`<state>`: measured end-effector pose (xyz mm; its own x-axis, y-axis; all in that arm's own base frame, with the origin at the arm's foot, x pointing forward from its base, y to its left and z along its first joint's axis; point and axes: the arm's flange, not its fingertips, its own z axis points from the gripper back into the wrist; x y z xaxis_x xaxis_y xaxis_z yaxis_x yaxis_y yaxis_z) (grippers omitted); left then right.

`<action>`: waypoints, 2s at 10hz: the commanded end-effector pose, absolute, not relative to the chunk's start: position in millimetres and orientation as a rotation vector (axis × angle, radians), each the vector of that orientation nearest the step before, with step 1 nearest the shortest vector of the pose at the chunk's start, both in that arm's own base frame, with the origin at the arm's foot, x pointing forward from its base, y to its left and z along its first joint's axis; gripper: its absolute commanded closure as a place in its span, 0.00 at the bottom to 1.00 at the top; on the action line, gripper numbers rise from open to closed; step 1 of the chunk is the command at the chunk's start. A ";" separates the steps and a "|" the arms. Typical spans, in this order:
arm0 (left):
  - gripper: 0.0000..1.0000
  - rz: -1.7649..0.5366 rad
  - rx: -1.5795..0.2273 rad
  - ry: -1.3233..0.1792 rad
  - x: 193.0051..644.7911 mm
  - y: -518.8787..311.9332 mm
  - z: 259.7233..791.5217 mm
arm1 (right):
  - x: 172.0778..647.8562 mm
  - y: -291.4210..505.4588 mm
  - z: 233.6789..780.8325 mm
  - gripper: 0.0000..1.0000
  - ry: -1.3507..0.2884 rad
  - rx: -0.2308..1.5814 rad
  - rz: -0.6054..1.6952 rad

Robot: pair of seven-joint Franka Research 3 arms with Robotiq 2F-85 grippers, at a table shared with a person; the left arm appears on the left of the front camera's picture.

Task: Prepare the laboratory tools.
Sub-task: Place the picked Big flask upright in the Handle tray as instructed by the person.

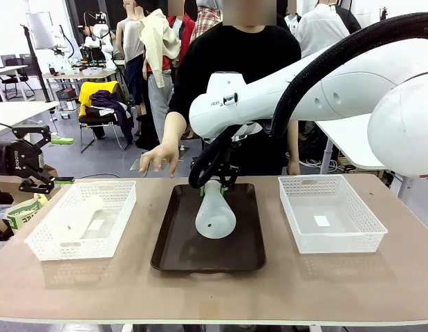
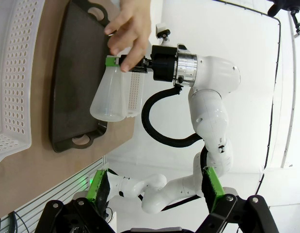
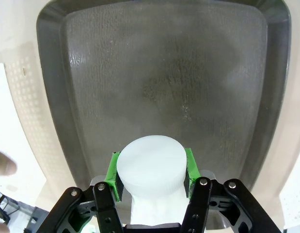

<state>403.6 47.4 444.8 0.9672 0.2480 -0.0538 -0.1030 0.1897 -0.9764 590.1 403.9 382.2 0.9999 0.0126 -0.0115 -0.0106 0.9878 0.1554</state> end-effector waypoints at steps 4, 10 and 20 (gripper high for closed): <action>0.00 0.252 -1.370 -0.117 402.3 48.5 447.6 | 584.6 400.9 391.0 1.00 -0.007 0.204 0.060; 0.00 0.252 -1.370 -0.117 402.3 48.5 447.6 | 569.1 371.9 436.3 1.00 -0.106 0.493 0.498; 0.00 0.252 -1.370 -0.117 402.3 48.5 447.6 | 575.4 347.6 448.6 1.00 -0.407 0.773 1.048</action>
